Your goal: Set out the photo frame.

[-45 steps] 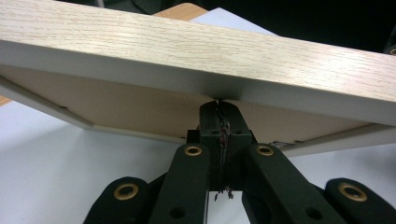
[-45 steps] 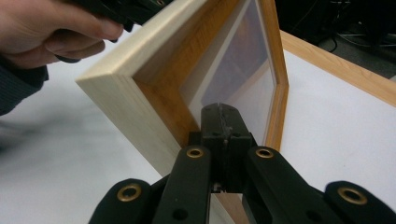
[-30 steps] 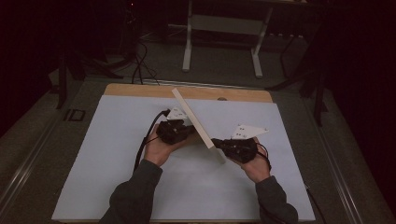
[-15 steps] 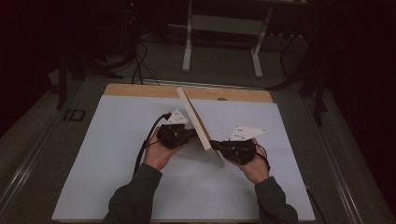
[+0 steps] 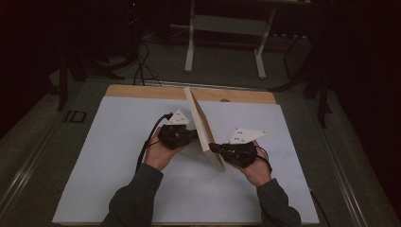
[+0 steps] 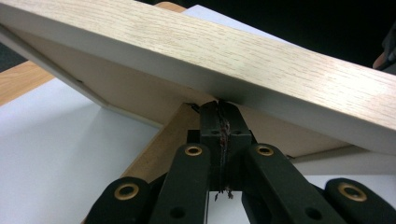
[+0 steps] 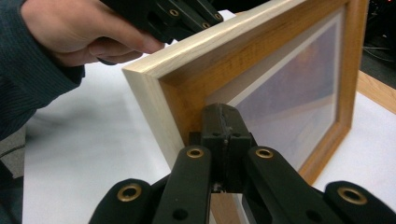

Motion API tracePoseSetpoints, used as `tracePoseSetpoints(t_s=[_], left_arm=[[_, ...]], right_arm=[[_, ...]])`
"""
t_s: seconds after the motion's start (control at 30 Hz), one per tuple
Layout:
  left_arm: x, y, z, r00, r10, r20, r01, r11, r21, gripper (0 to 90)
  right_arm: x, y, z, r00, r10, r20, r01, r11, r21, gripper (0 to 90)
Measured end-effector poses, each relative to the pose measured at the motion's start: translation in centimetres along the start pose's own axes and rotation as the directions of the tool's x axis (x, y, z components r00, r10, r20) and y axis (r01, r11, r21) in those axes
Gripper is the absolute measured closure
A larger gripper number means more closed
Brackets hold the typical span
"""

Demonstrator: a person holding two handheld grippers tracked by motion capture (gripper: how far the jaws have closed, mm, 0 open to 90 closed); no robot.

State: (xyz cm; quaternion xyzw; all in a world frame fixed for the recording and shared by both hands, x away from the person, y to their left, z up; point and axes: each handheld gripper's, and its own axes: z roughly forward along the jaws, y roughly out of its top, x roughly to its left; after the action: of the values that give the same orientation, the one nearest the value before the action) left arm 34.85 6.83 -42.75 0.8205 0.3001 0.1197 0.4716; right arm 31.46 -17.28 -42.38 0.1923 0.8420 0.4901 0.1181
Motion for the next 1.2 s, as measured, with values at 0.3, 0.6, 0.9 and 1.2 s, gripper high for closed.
tracePoseSetpoints(t_s=[0.3, 0.6, 0.9, 1.2], left_arm=[[0.7, 0.0, 0.1, 0.9994, 0.004, 0.036, -0.004, 1.0, -0.002, 90.0], [1.4, 0.0, 0.1, 0.9984, 0.012, 0.056, -0.012, 0.9999, 0.001, 90.0], [1.9, 0.0, 0.3, 0.9984, 0.012, 0.056, -0.012, 0.9999, 0.0, 90.0], [2.6, 0.1, 0.5, 0.9976, 0.009, 0.069, -0.009, 1.0, 0.002, 90.0]], right_arm=[[0.3, 0.2, 0.3, 0.9999, -0.006, -0.009, 0.006, 1.0, 0.001, 90.0], [0.6, 0.6, 1.0, 0.9996, -0.015, -0.024, 0.015, 1.0, 0.004, 90.0], [0.8, 1.1, 1.4, 0.9993, -0.016, -0.033, 0.016, 1.0, -0.002, 90.0], [1.0, 1.6, 2.3, 0.9992, -0.014, -0.036, 0.014, 1.0, -0.009, 90.0]])
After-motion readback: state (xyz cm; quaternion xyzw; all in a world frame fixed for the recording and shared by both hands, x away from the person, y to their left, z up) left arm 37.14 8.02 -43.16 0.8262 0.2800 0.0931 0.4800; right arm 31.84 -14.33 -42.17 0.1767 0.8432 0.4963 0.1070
